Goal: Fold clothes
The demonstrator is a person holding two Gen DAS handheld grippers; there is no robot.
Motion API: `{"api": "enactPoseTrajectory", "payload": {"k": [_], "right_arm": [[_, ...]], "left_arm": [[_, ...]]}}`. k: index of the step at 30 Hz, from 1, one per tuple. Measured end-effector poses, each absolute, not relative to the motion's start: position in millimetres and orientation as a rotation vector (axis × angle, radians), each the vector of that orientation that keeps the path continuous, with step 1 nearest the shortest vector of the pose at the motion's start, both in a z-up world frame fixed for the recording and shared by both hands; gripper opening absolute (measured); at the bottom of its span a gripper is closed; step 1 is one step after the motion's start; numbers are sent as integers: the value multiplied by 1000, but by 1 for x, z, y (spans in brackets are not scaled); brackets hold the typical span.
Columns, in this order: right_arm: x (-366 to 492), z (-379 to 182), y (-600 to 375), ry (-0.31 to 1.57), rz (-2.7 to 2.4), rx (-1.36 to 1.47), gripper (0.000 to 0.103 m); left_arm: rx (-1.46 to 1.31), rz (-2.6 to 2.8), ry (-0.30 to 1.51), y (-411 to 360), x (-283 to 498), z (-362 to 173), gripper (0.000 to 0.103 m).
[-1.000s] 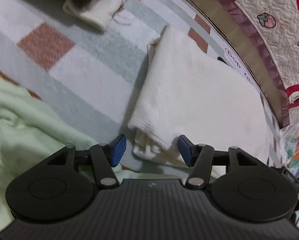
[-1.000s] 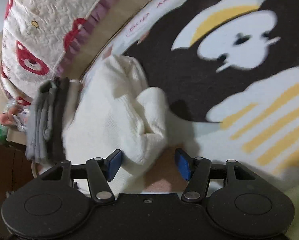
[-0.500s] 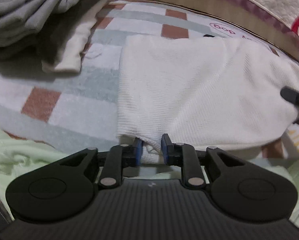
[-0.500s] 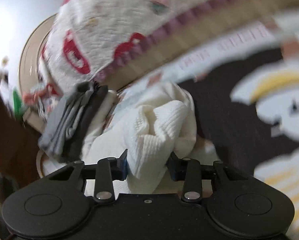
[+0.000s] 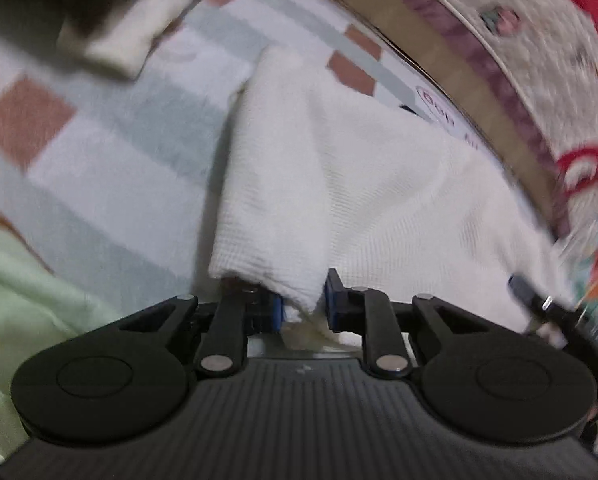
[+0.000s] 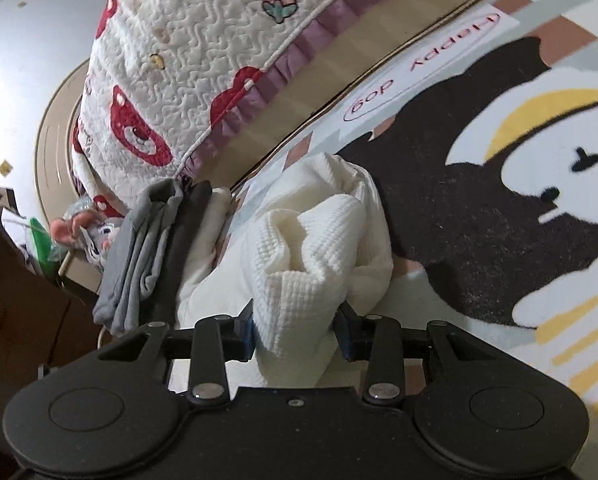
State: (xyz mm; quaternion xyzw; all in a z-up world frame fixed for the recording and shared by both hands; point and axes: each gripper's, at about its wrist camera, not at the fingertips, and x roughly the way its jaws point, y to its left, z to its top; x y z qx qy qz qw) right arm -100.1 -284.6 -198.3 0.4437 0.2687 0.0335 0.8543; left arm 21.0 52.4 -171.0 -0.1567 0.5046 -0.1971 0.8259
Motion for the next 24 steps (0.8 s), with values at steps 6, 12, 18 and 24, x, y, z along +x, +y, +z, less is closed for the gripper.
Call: {"api": "enactPoseTrajectory", "payload": {"k": [6,12,18,24], "right_arm": [[-108,-217,-291,632,24,1101,62],[-96,-234,-290,642,-4,1183,67],[-76,-218,-267,575,2,1014,47],[-90,-179,-263,418,97,880,44]], "left_arm": [[-258,-380,1105,45,27,-164,26],[-311,-365,1116,55,46,-172,40],[-247,-469,1083,53,56,-167,21],[-260,-535,1021,59,52,-131,20]]}}
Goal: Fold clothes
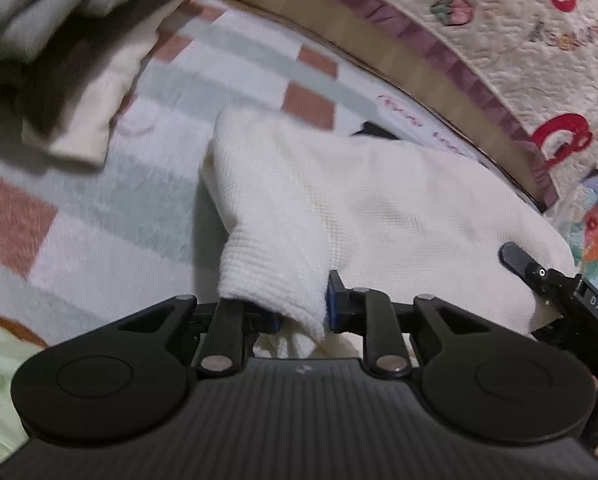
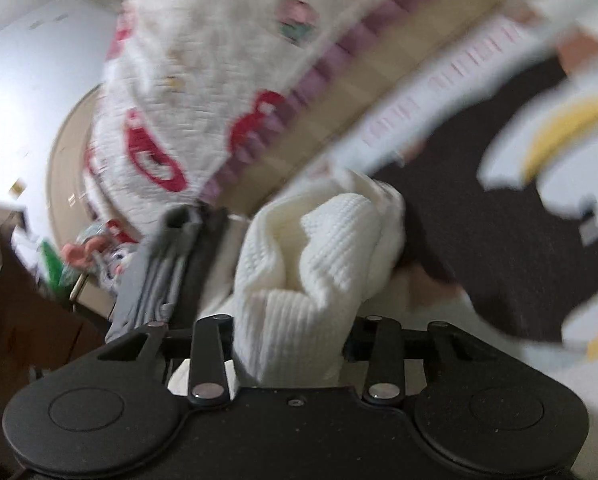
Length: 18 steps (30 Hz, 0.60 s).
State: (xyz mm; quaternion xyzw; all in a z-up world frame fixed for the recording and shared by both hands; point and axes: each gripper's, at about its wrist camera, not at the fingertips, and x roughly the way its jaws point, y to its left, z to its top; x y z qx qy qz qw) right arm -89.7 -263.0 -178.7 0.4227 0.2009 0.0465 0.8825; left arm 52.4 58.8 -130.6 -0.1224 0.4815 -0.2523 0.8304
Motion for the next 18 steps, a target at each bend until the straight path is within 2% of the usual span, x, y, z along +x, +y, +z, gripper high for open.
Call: {"api": "enactPoseTrajectory", "payload": {"k": [3,9,13,18], "right_arm": [[-86,-185,-271,440,87,938,44],[-70,-191,-277,467,95,962,44],[-76,-185,-268,444,135,890,43],[-90,-159,-259,435,148,829,43]], "left_arm": [[-216,-529,1033,51,56,-127,20],[-224,-486,1116,44,67,-153,20],[-96,-524,1015,43,56,-142,19],[-152,-545,929,60,38,-121,19]]}}
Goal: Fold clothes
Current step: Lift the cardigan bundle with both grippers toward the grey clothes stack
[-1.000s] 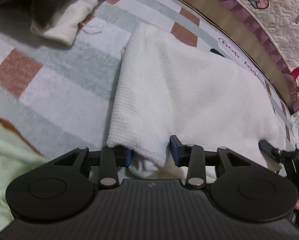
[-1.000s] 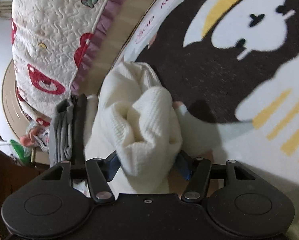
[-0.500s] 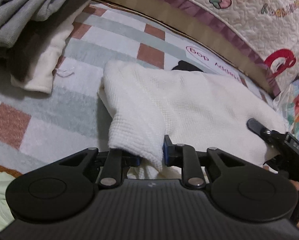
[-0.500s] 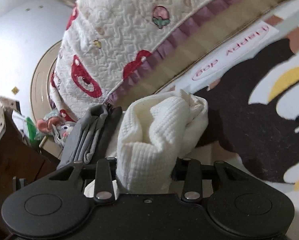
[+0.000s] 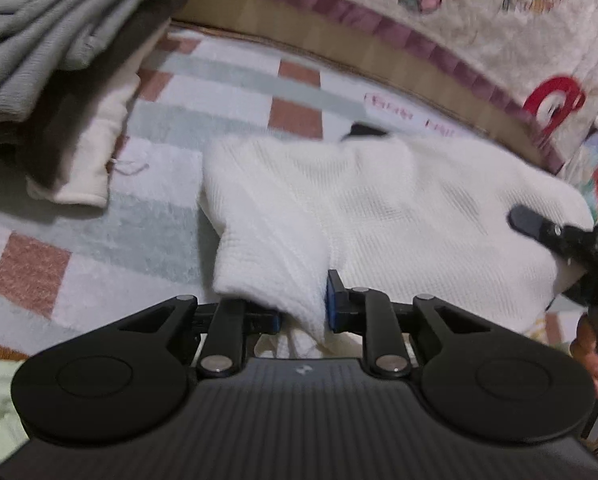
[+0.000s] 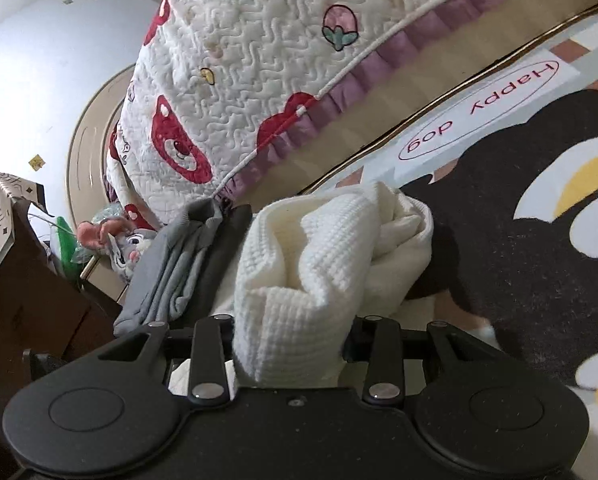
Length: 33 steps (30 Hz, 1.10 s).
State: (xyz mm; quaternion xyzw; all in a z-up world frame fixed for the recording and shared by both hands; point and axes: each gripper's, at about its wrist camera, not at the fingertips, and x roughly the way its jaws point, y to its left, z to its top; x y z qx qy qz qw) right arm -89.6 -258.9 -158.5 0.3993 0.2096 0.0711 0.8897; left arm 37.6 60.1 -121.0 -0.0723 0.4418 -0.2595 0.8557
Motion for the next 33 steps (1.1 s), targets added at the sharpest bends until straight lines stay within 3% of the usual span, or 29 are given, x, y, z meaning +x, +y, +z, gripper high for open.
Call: {"api": "enactPoseTrajectory", "payload": {"k": [11,21,28,33], "right_arm": [[-83,-55,-196,407,211,671,42],[-13,37,-122,290,336,640,42],[66,88,-61,275,426,588,42],[124,88,-23,139,493,640,42]], "left_arm": [[2,-588,797,103,32,-28,19],[11,-467,642,186,82,91,19],[24,-352,552,241,137,139,19],[171,-253,405,262,180,153,19]]}}
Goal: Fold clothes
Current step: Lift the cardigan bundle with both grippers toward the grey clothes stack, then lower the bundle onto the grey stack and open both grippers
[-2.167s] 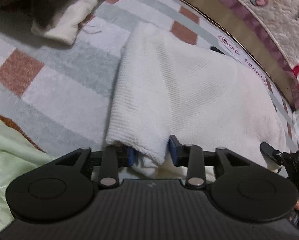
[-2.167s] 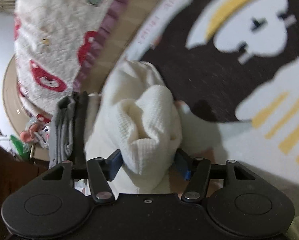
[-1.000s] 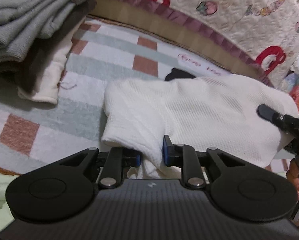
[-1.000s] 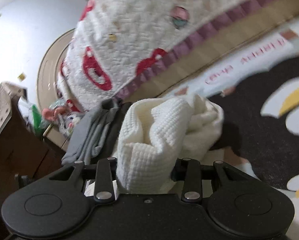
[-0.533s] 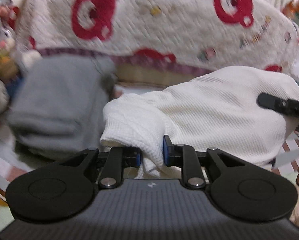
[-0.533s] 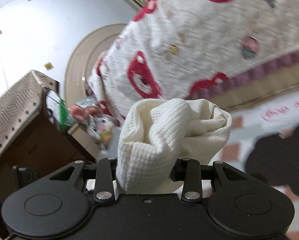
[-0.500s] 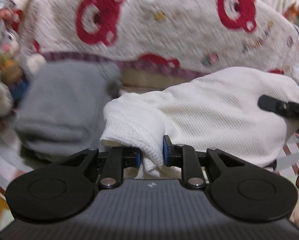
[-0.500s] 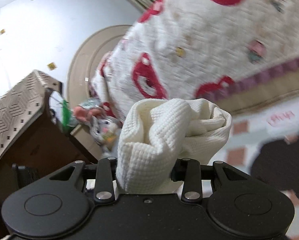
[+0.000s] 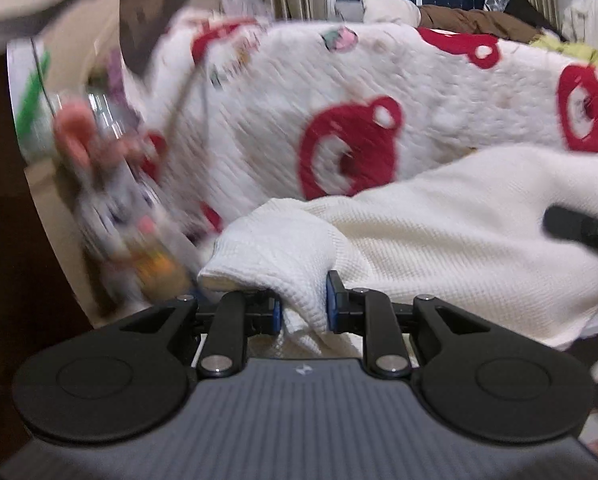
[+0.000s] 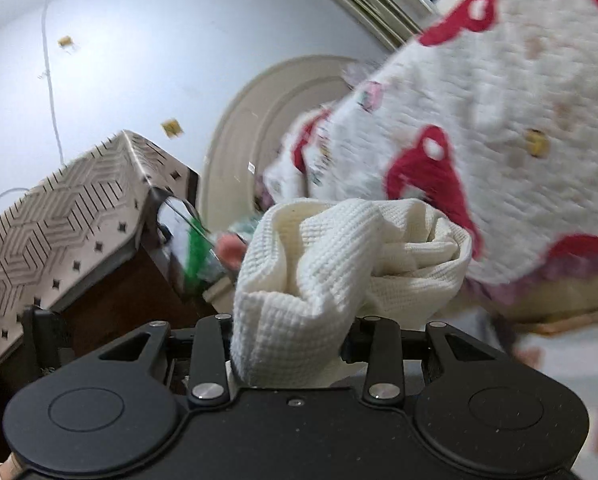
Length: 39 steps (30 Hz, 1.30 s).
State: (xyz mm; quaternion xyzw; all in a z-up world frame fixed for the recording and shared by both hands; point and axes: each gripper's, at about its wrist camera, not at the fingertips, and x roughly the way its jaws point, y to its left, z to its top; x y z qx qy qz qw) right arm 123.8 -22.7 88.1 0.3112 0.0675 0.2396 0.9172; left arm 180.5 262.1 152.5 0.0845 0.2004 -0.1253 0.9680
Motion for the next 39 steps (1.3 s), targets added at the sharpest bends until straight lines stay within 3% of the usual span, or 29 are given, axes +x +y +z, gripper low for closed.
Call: {"api": "enactPoseTrajectory", "payload": {"k": [3,5,8,12,19,21,24,27,32,39], "right_arm": [[148,62,4,77,495,656,42],[163,27,16,86,462,695,43],[176,-34,25,220,358,782,43],[169,-86,39,302,320,755,44],[160,-66,48,223,264,668,43],[161,-62,52,223,230,652,43],[170,-72,47,352,189,709,53],[162,-79,32,415,252,770,65],[126,-69,8,452,294,695,67],[120,-36,-47,339,396,681,67]], "left_arm": [[189,-228,359,277,207,136,19],[79,-244,448,291,236,100,20],[-44,-241,606,308,267,28,20],[-58,-202,557,308,250,-17,20],[-46,-224,488,306,254,7,21],[-62,-214,499,306,263,14,26],[-145,-165,613,314,277,5,35],[-161,-130,582,325,265,5,35],[-112,-26,472,339,245,31,42],[-77,-153,432,313,241,46,42]]}}
